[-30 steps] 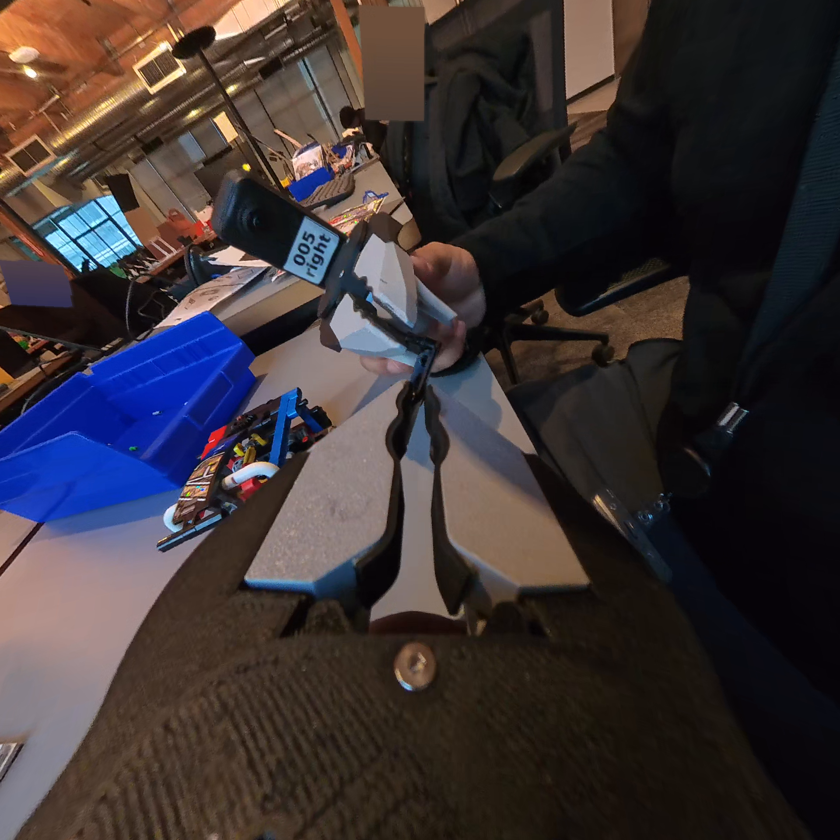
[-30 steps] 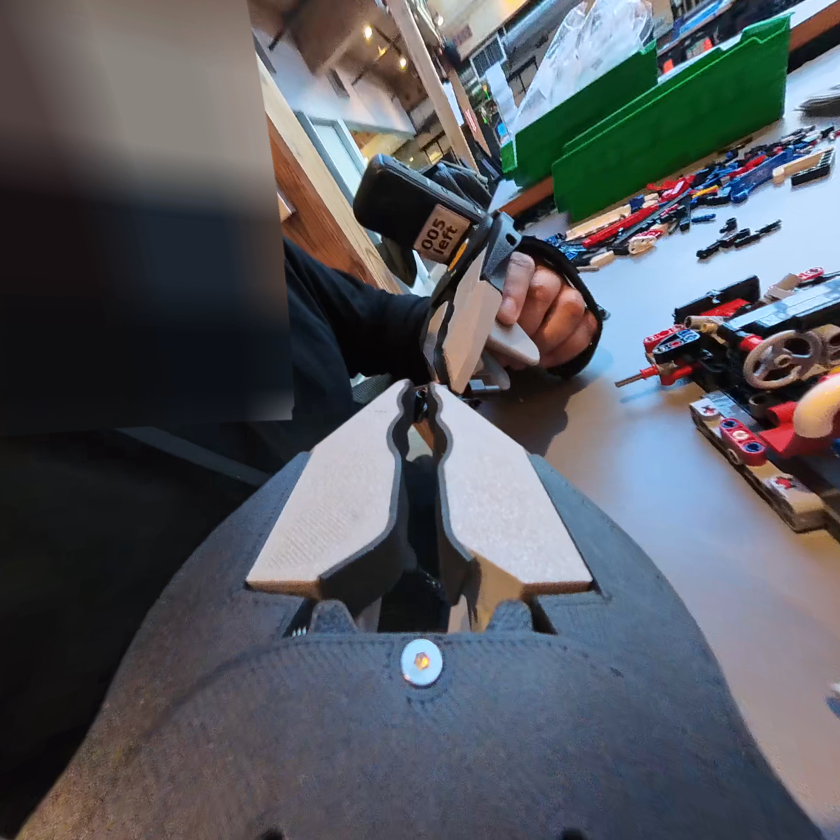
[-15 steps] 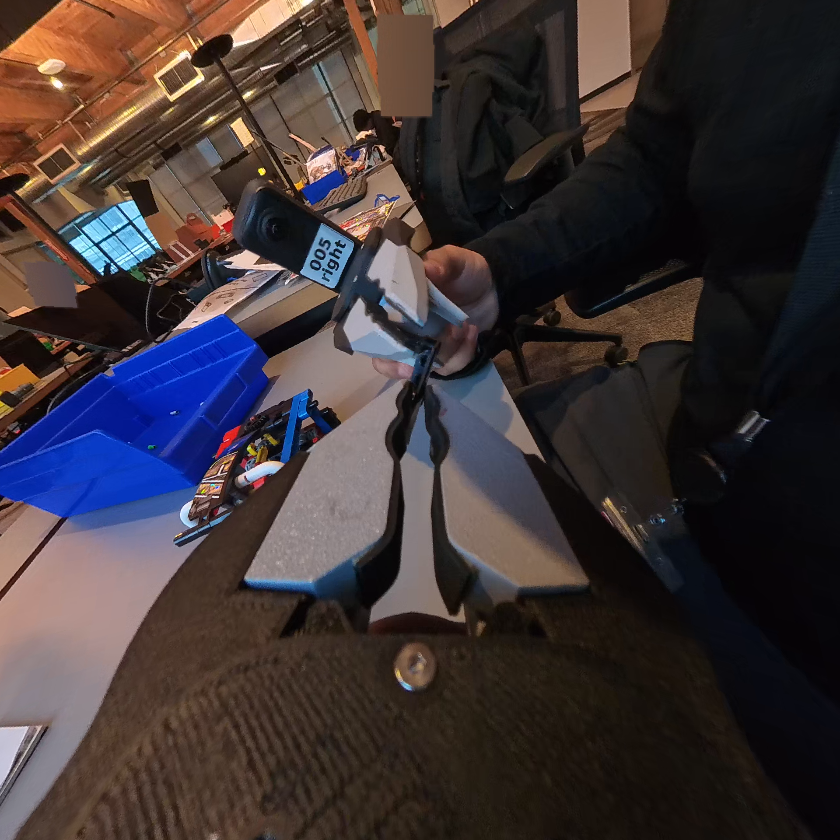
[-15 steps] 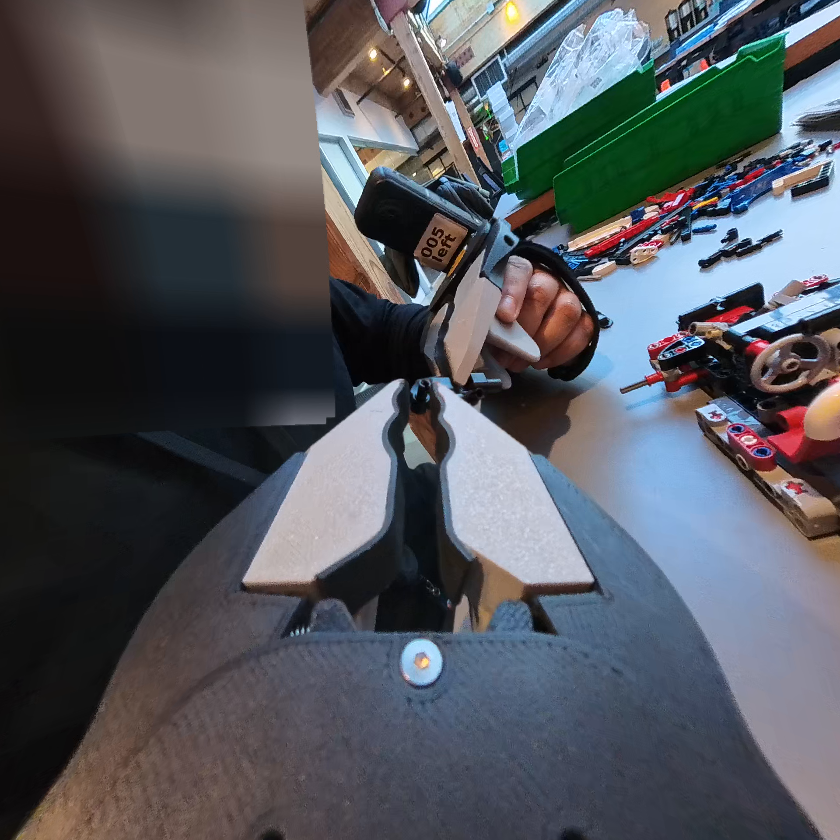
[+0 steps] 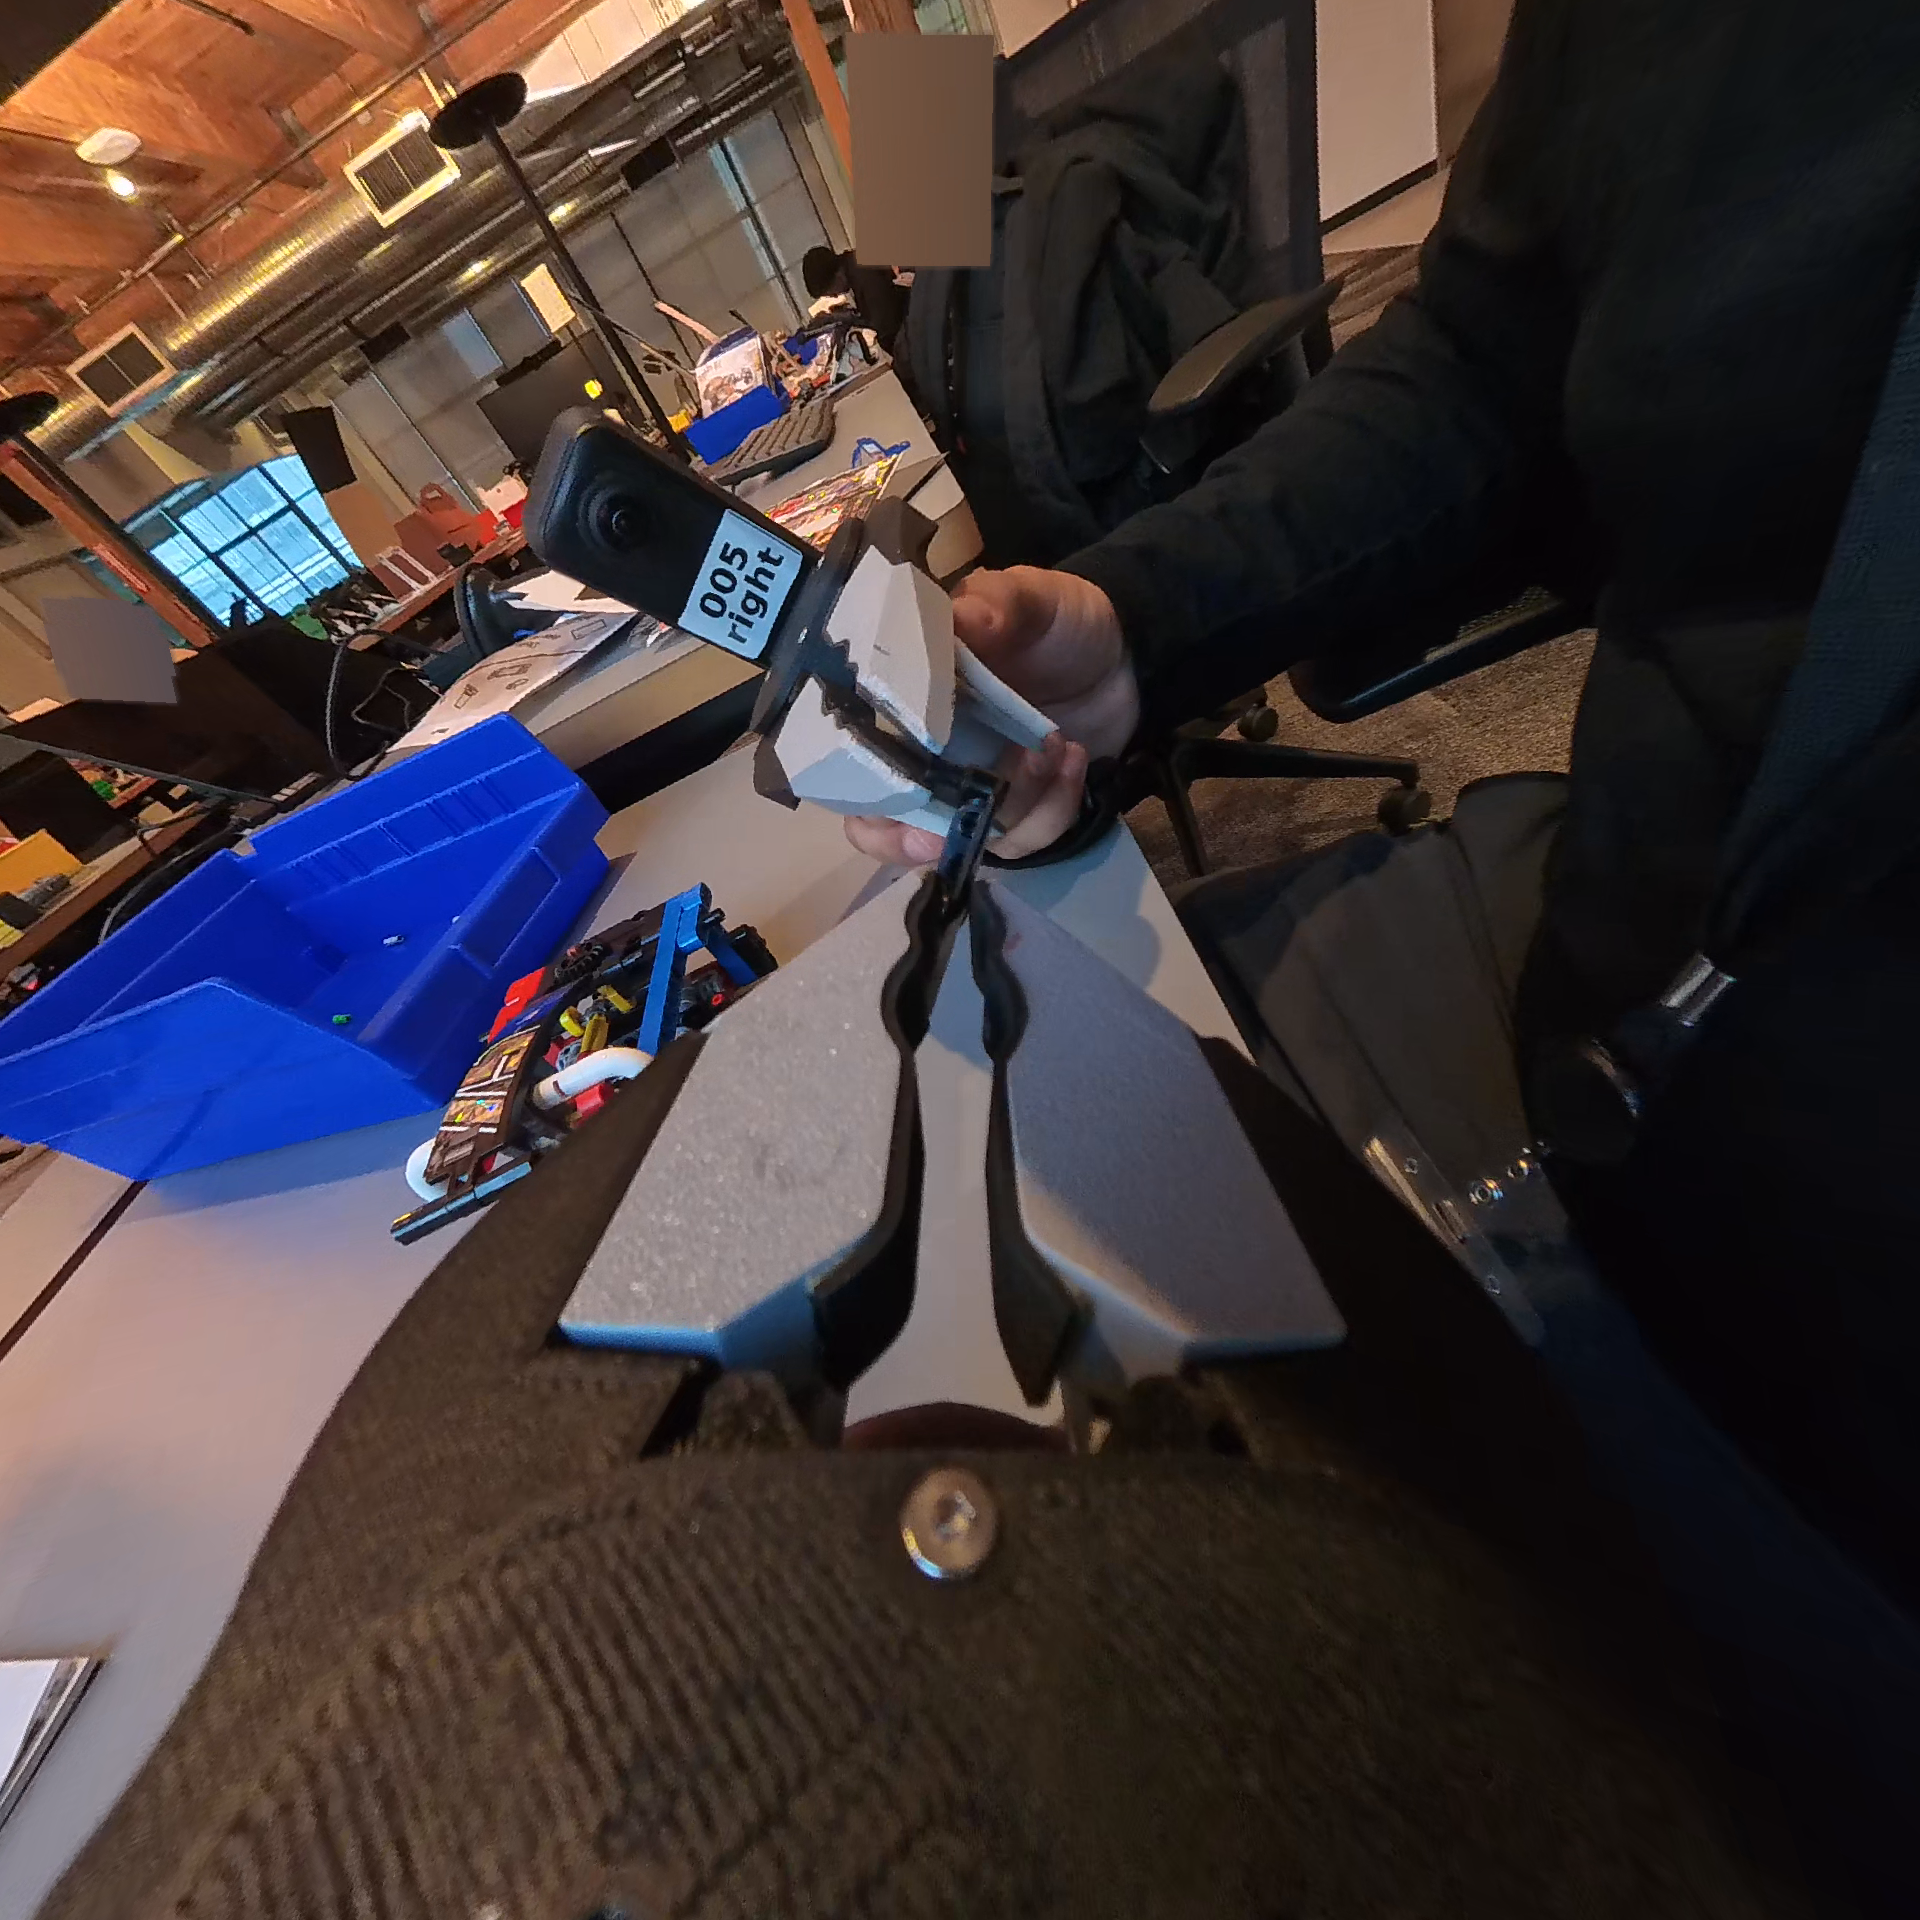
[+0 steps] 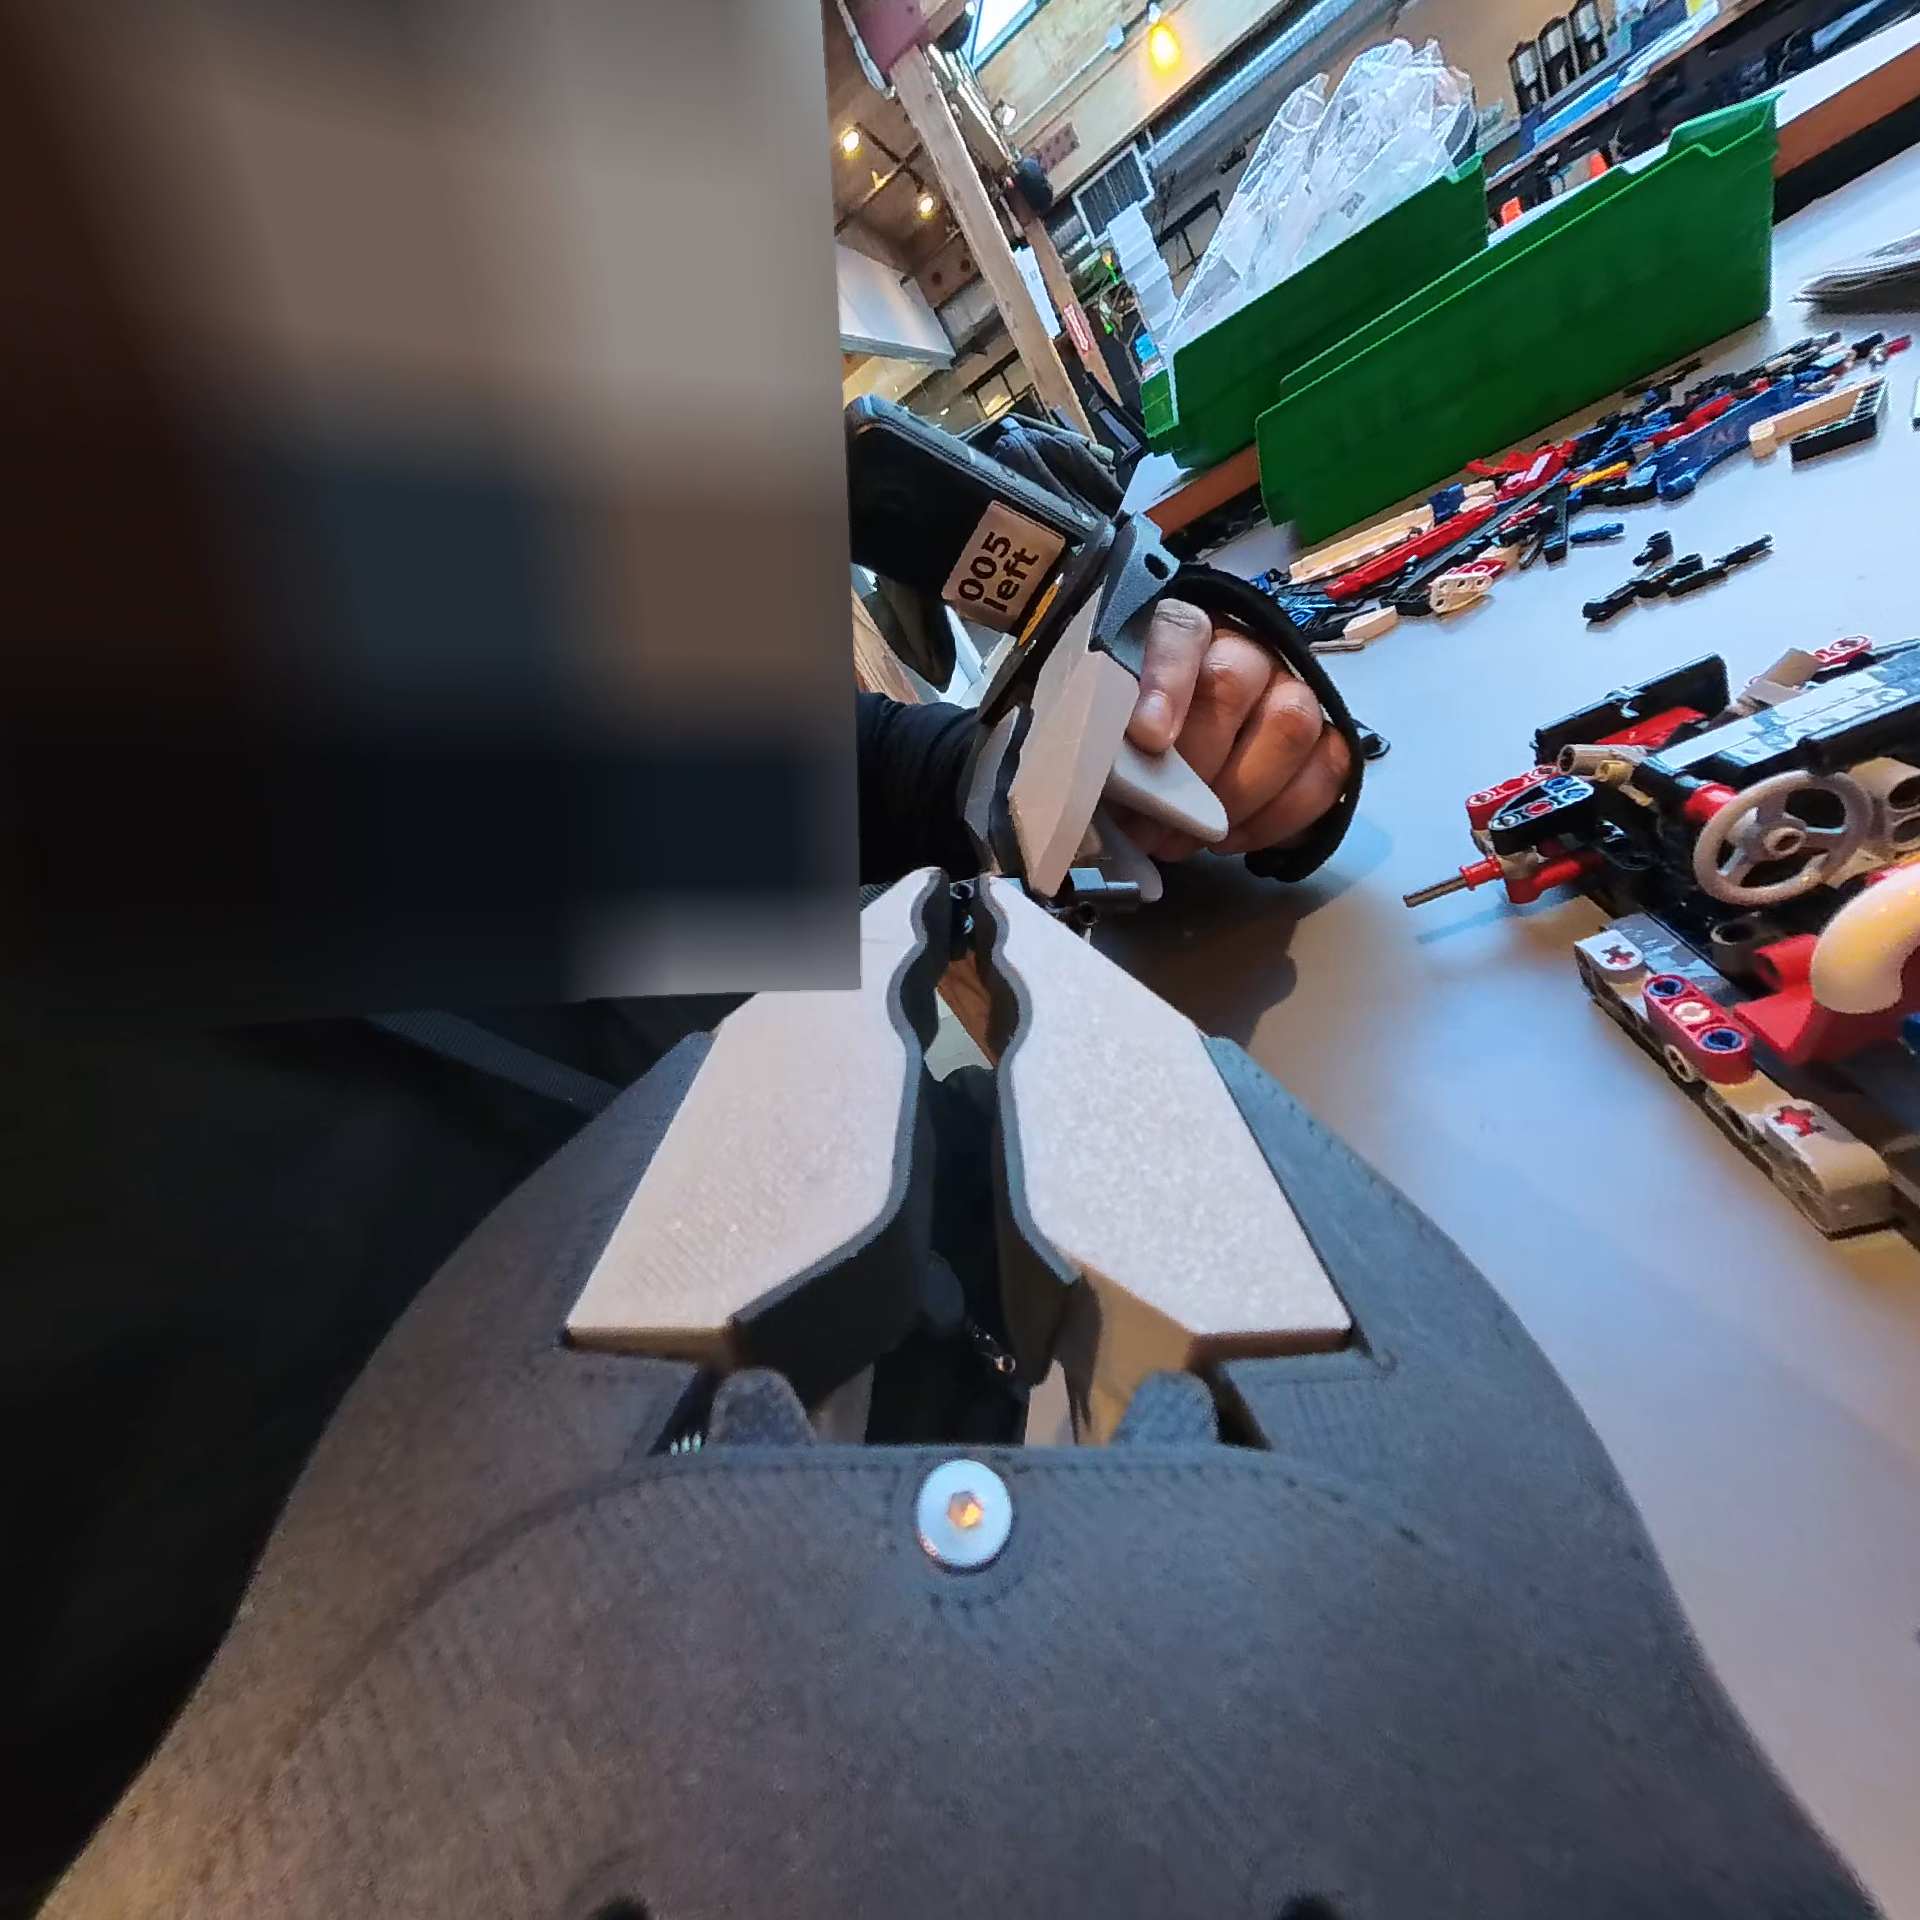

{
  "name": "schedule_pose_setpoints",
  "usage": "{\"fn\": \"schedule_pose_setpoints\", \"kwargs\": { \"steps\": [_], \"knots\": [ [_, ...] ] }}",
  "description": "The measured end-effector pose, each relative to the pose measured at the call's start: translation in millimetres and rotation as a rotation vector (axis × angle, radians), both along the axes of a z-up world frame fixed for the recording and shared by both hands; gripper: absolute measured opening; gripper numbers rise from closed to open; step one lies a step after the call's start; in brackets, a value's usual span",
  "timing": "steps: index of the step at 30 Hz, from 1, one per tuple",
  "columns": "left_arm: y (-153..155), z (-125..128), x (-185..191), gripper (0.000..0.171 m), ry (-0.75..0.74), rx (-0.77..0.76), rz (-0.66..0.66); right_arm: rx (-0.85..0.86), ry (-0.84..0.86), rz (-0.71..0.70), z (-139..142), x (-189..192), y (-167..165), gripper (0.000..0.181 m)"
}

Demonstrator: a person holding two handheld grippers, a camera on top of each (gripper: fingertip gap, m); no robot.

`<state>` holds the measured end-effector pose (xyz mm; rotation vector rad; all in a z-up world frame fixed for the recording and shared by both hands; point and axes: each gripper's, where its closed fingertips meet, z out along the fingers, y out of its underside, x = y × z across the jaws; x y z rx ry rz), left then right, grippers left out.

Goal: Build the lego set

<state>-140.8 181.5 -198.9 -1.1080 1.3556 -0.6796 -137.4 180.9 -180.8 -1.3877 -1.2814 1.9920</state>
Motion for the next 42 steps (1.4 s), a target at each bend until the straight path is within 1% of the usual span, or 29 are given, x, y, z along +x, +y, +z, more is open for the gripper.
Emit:
{"fn": "schedule_pose_setpoints", "kwargs": {
  "steps": [16, 27, 32, 37, 42],
  "knots": [
    [0.3, -0.1, -0.1, 0.001, -0.002, -0.011, 0.003, 0.003, 0.001, -0.001, -0.2, -0.3, -0.2, 0.0],
    [-0.3, 7.9, 0.6, 0.001, -0.053, -0.058, -0.007, 0.025, 0.063, -0.014, 8.7, -0.5, -2.0, 0.0],
    [-1.0, 2.9, 3.3, 0.001, -0.017, -0.085, -0.002, 0.103, 0.042, -0.015, 4.7, -4.7, -8.8, 0.0],
    [1.2, -3.2, 3.2, 0.001, 0.014, -0.093, 0.011, 0.151, 0.001, -0.027, -1.8, -3.3, -4.7, 0.0],
    [2.8, -6.1, 2.5, 0.001, 0.029, -0.111, 0.018, 0.15, -0.015, -0.039, -4.7, -3.5, -2.3, 0.0]
  ]
}}
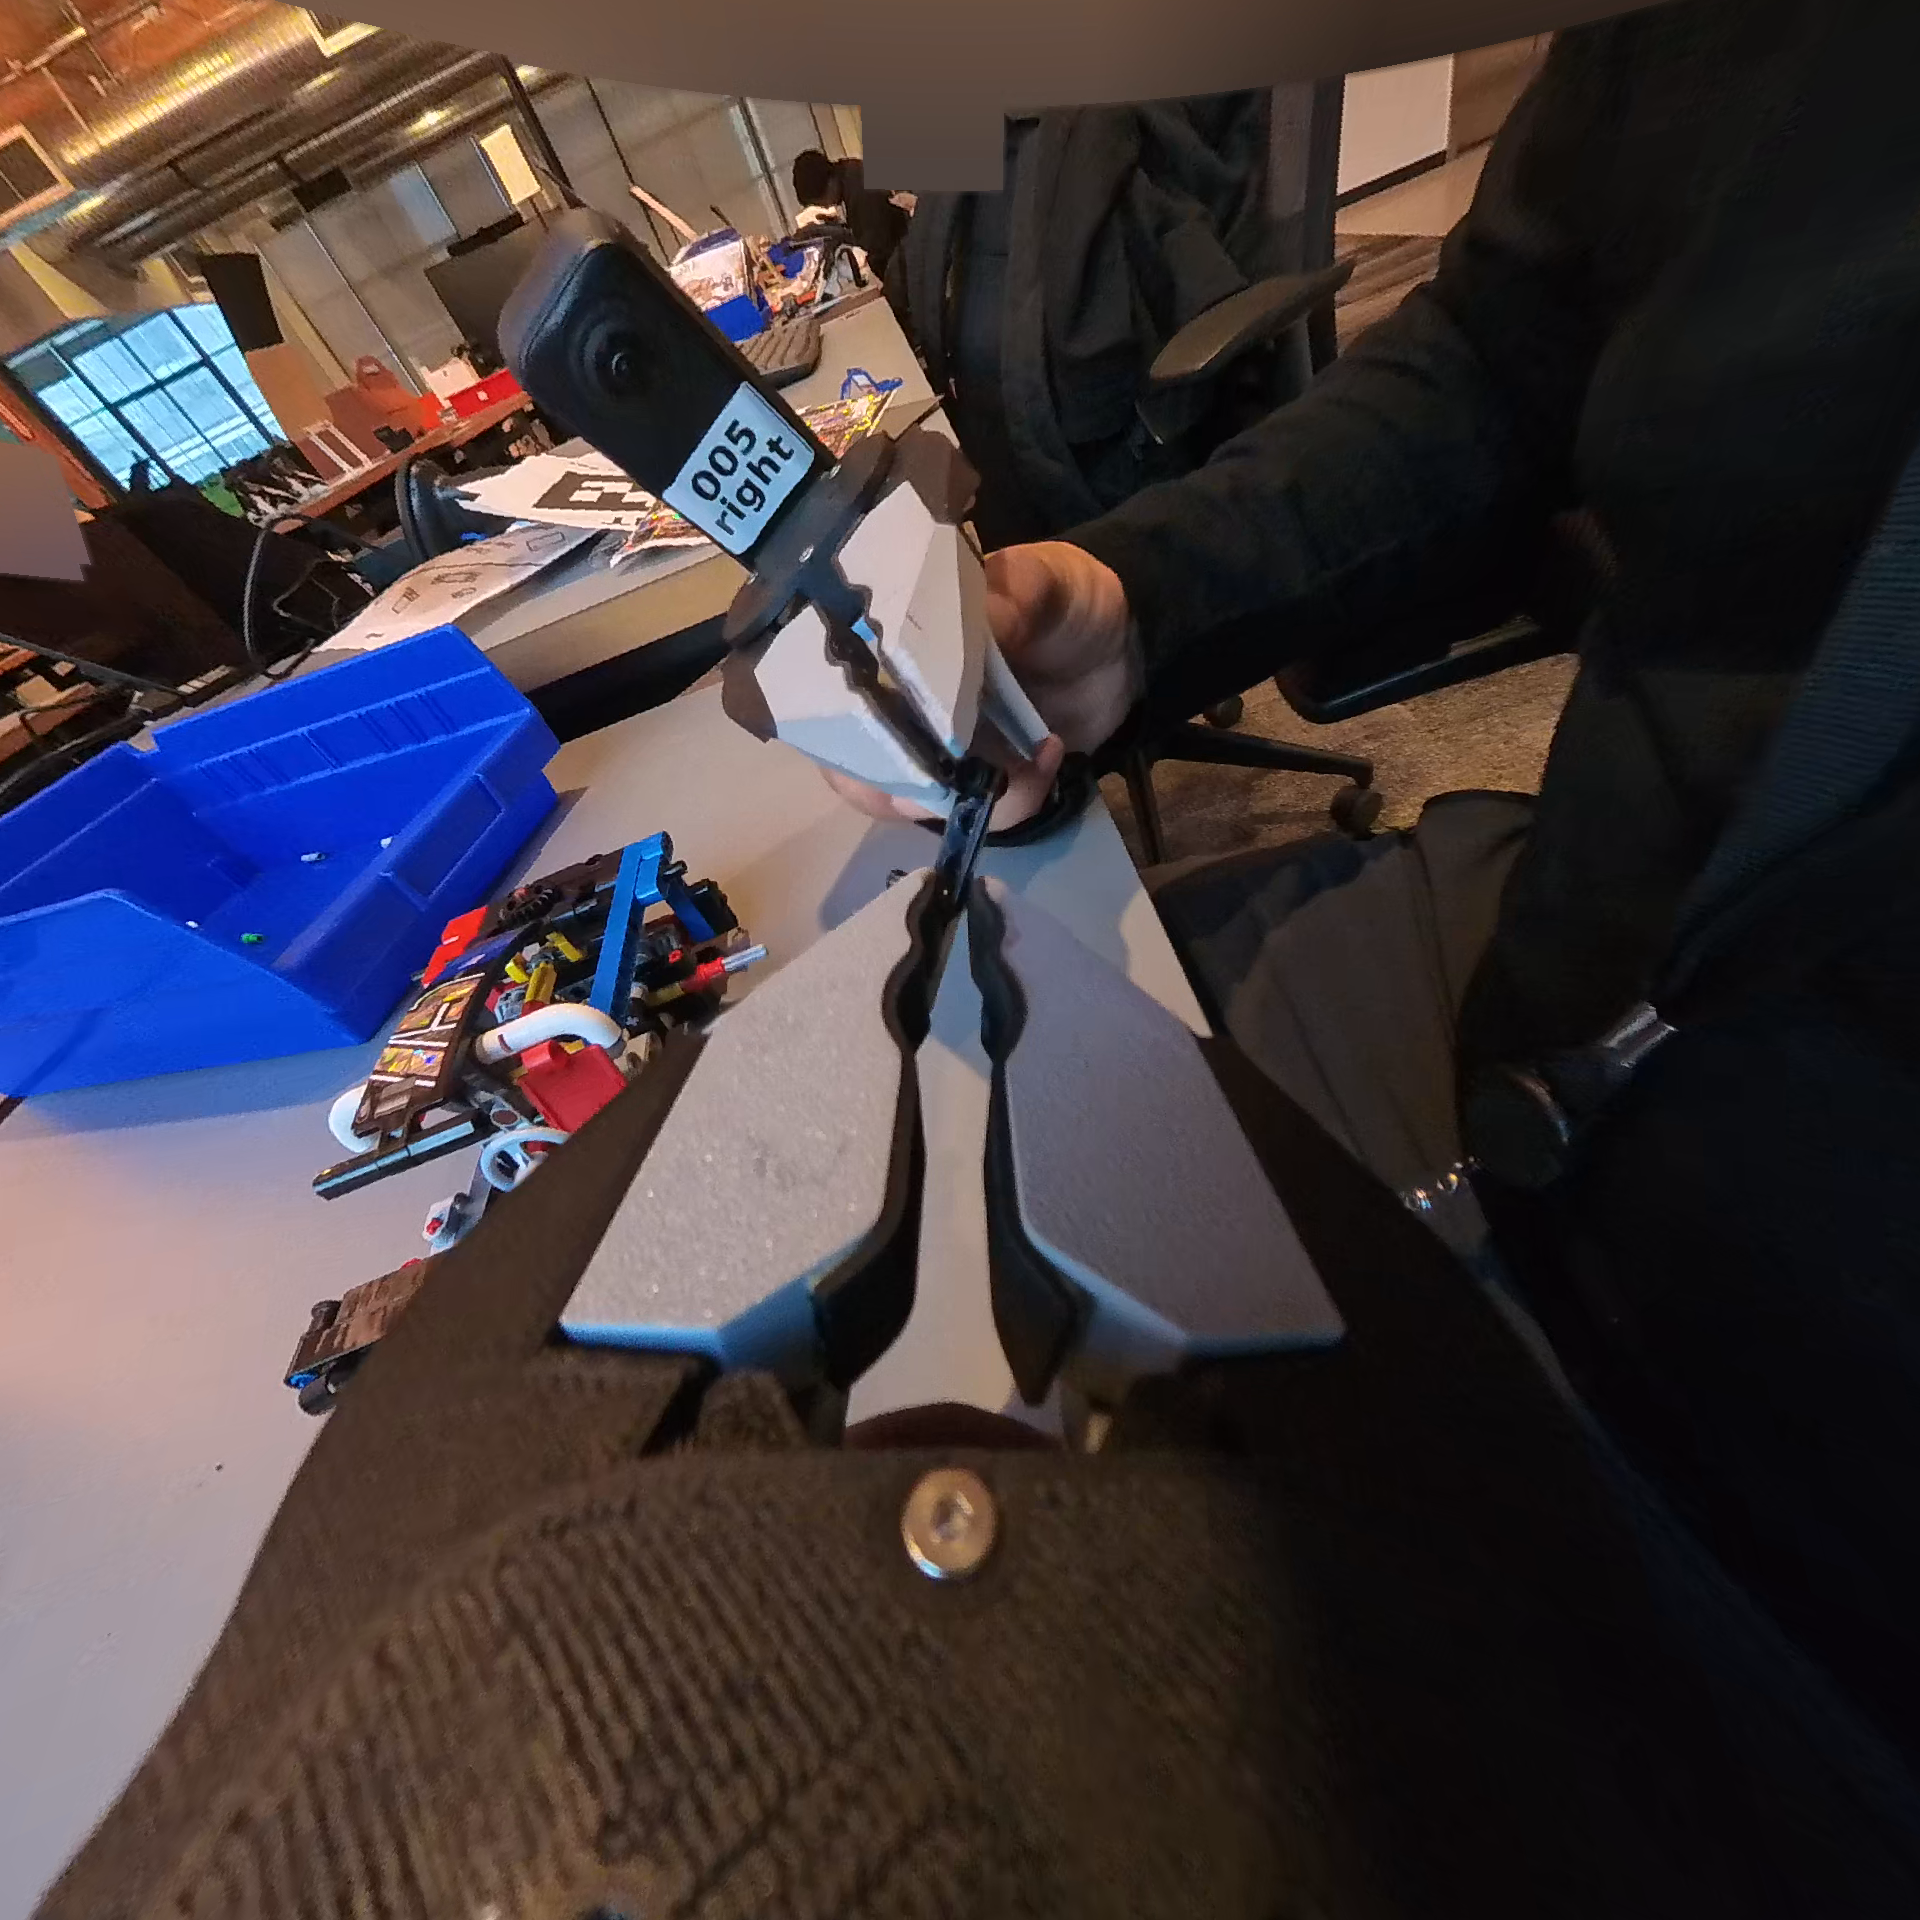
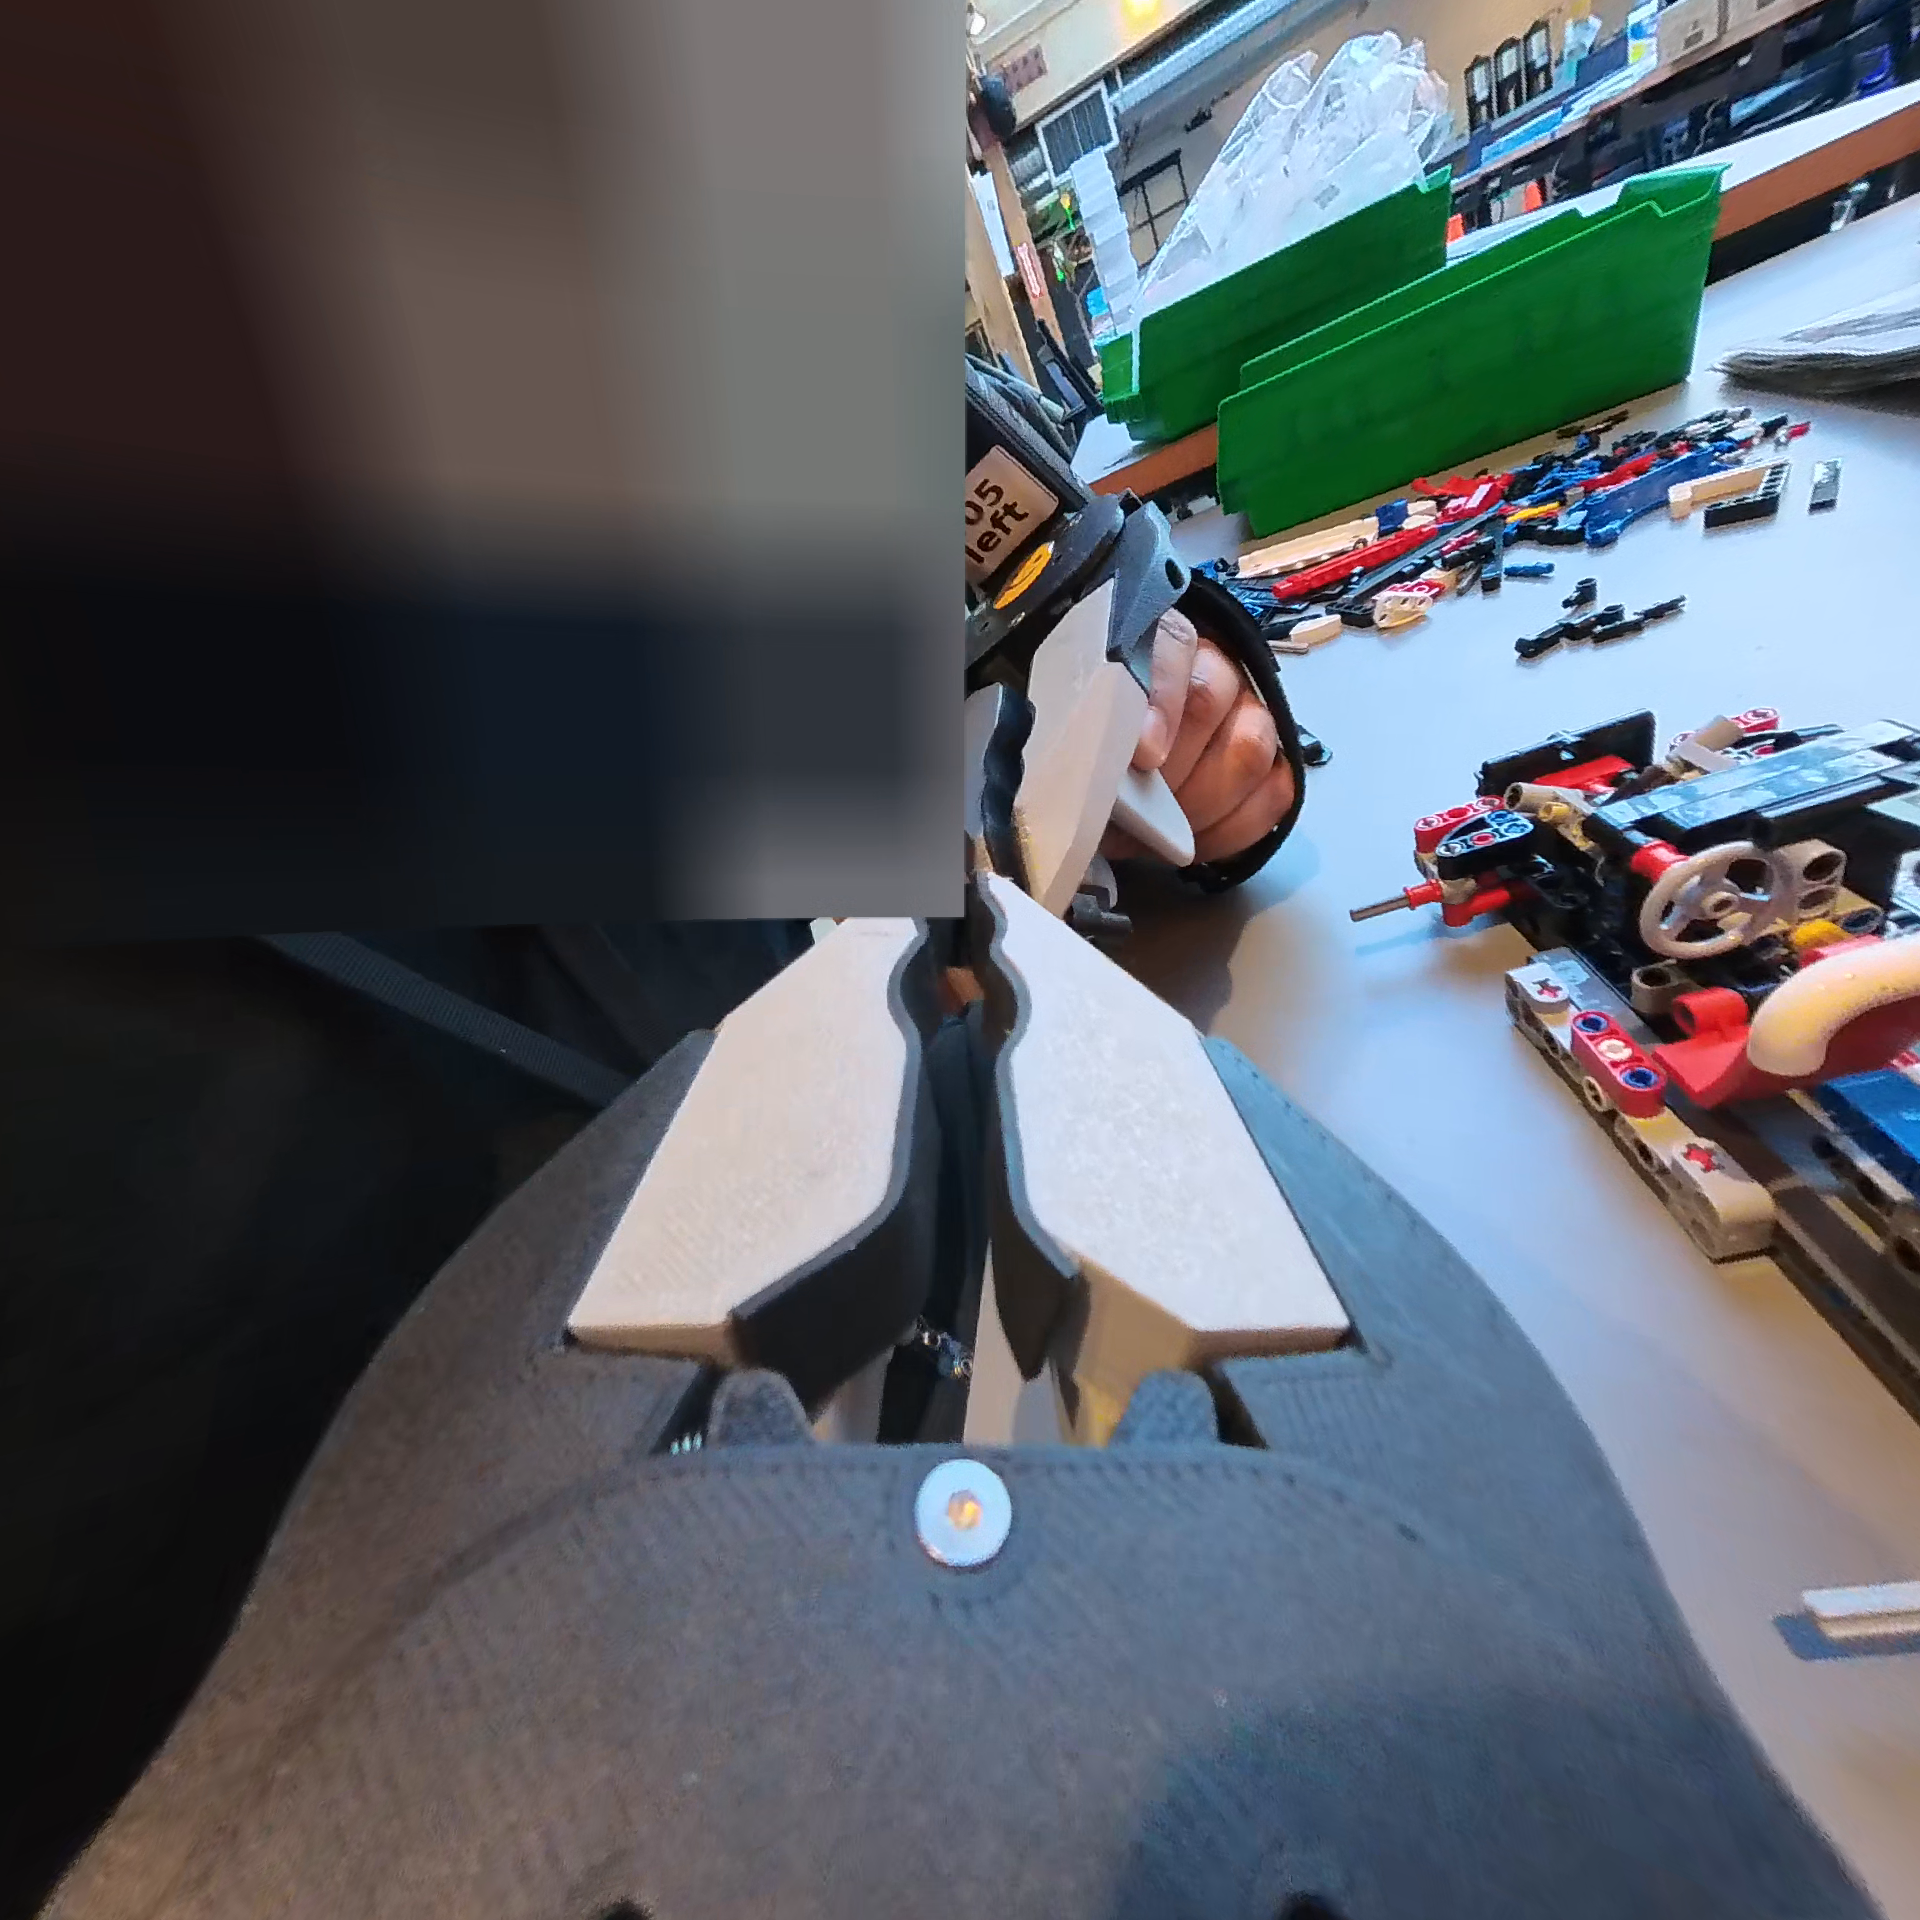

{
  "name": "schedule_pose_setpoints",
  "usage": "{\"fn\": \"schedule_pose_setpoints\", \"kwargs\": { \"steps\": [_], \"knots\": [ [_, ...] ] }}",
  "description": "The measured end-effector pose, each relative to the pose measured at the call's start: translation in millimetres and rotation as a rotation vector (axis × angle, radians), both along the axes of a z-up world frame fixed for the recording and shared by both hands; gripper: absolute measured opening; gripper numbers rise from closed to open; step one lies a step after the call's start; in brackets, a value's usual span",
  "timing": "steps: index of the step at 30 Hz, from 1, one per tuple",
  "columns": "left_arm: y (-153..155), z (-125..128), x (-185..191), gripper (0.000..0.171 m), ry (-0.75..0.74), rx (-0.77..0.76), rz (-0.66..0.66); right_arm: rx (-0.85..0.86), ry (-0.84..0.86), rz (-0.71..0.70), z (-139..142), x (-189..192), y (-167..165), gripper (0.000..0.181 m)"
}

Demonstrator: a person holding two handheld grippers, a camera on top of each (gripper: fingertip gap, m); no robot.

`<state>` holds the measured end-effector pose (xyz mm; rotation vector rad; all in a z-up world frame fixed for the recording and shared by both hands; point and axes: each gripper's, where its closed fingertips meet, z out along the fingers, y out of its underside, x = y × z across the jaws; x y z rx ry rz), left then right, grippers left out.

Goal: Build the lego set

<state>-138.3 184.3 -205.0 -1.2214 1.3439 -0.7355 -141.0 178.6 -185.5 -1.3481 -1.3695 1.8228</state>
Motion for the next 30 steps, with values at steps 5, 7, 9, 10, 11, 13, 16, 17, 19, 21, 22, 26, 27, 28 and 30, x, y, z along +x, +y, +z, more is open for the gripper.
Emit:
{"fn": "schedule_pose_setpoints", "kwargs": {
  "steps": [5, 7, 9, 10, 11, 13, 16, 17, 19, 21, 22, 26, 27, 28, 30],
  "knots": [
    [3.8, -3.5, 0.1, 0.001, 0.021, -0.014, 0.024, 0.011, -0.026, -0.039, -3.5, -0.5, 4.8, 0.0],
    [5.3, -4.8, 0.1, 0.001, 0.028, -0.024, 0.032, 0.004, -0.032, -0.048, -4.4, -0.6, 6.9, 0.0],
    [7.7, -6.7, -0.1, 0.001, 0.039, -0.036, 0.04, 0.001, -0.043, -0.062, -5.8, -1.1, 10.2, 0.0],
    [9.6, -8.6, -0.4, 0.001, 0.053, -0.036, 0.049, -0.009, -0.055, -0.062, -7.4, -1.3, 11.7, 0.0],
    [9.7, -9.3, -0.6, 0.0, 0.061, -0.025, 0.048, -0.026, -0.064, -0.054, -8.4, -1.2, 12.3, 0.0],
    [10.7, -14.8, -2.3, 0.0, 0.121, 0.021, 0.055, -0.025, -0.073, -0.062, -9.5, -0.6, 14.7, 0.005],
    [14.2, -22.9, -6.4, 0.0, 0.237, 0.155, 0.097, 0.077, -0.131, -0.066, -16.5, 6.6, 16.7, 0.026],
    [15.3, -27.4, -7.6, 0.0, 0.285, 0.194, 0.109, 0.119, -0.164, -0.082, -21.0, 8.5, 19.6, 0.026],
    [24.7, -41.5, -13.2, 0.0, 0.434, 0.31, 0.18, 0.228, -0.262, -0.134, -33.2, 11.5, 27.4, 0.023],
    [31.0, -53.8, -15.3, 0.001, 0.563, 0.401, 0.236, 0.335, -0.347, -0.215, -40.9, 14.9, 37.0, 0.016],
    [33.1, -59.6, -15.5, 0.001, 0.62, 0.422, 0.262, 0.368, -0.371, -0.253, -41.8, 16.5, 40.5, 0.011],
    [20.2, -64.0, -1.0, 0.001, 0.66, 0.547, 0.174, 0.493, -0.391, -0.31, -47.4, 21.1, 36.5, 0.0],
    [22.2, -64.3, -1.3, 0.001, 0.669, 0.544, 0.173, 0.51, -0.391, -0.307, -50.0, 21.4, 33.6, 0.0],
    [23.3, -63.6, -1.1, 0.001, 0.669, 0.556, 0.159, 0.518, -0.399, -0.295, -53.5, 21.5, 29.6, 0.0],
    [23.1, -64.0, -1.0, 0.001, 0.687, 0.642, 0.103, 0.523, -0.442, -0.272, -63.2, 22.2, 23.1, 0.005]
  ]
}}
